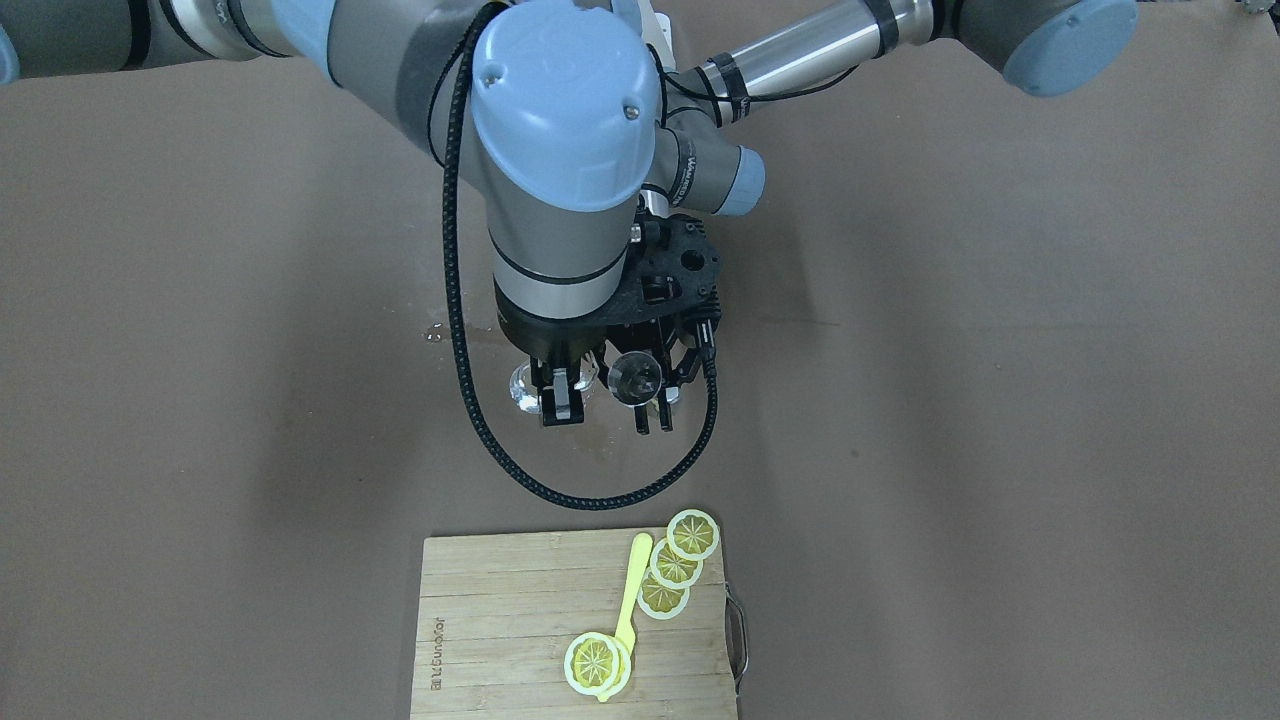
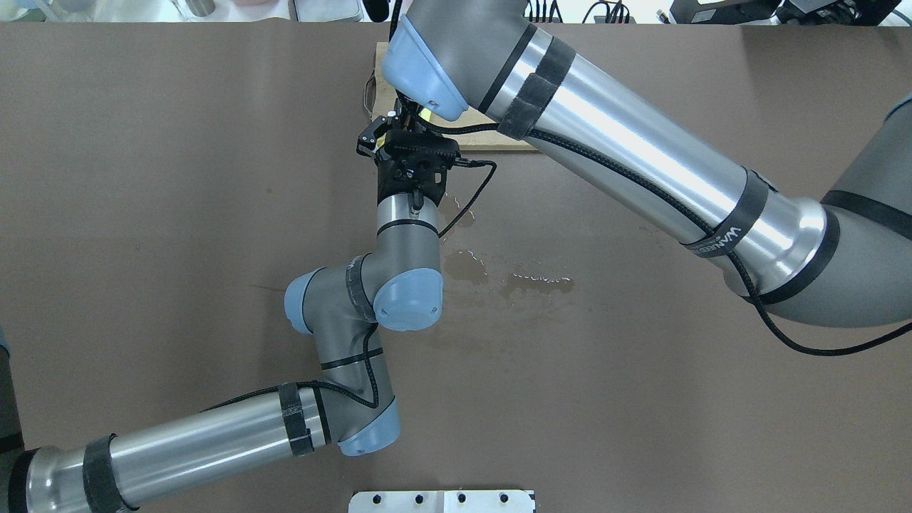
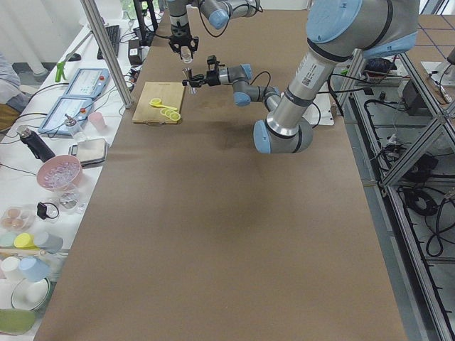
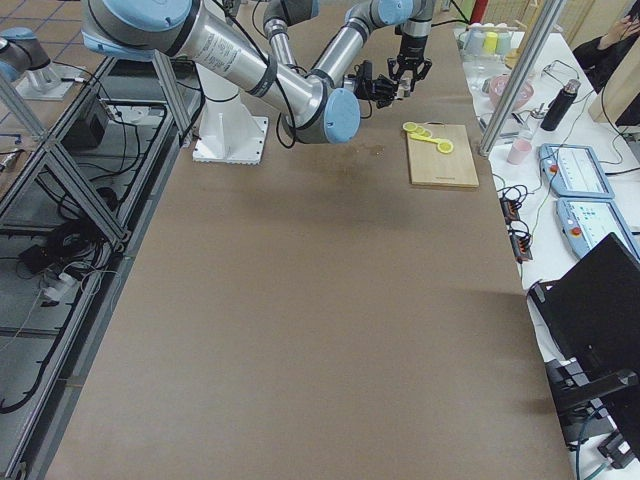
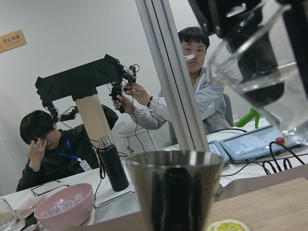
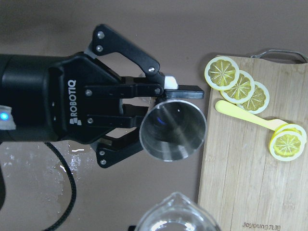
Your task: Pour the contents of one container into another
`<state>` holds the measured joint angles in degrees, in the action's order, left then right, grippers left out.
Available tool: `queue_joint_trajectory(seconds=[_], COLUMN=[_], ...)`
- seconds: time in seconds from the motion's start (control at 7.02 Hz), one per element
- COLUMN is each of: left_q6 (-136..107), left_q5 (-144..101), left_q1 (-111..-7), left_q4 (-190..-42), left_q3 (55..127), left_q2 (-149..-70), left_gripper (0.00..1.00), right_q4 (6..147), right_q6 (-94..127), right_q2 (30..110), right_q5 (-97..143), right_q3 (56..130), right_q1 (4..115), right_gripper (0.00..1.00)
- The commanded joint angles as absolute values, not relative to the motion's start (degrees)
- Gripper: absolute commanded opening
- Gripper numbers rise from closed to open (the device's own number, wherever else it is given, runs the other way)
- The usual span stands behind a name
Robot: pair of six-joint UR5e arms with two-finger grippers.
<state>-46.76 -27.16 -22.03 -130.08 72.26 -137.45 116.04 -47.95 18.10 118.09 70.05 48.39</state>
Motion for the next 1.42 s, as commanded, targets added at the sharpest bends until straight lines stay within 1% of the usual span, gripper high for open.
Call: queue_joint_trajectory(seconds=[0.0, 0.71, 1.28], left_q6=[-46.76, -46.76, -46.67], left_q5=[-27.16, -27.25, -27.25], left_q1=[-22.06, -22.06, -22.06], left_q4=[-130.08, -130.08, -129.99], left_q3=[72.25, 72.07, 71.98], left_q2=[-137.46, -137.46, -137.46], left_gripper=[0.0, 0.0, 0.0], right_q4=[116.98, 118.99, 123.83], right_q6=[-48.43, -50.27, -52.12], right_q2=[15.31, 9.15, 6.77], right_q5=[117.07, 113.39, 109.43], right_q3=[65.94, 56.97, 54.94], right_q1=[47.64, 46.85, 44.74], right_gripper=[0.0, 0.0, 0.0])
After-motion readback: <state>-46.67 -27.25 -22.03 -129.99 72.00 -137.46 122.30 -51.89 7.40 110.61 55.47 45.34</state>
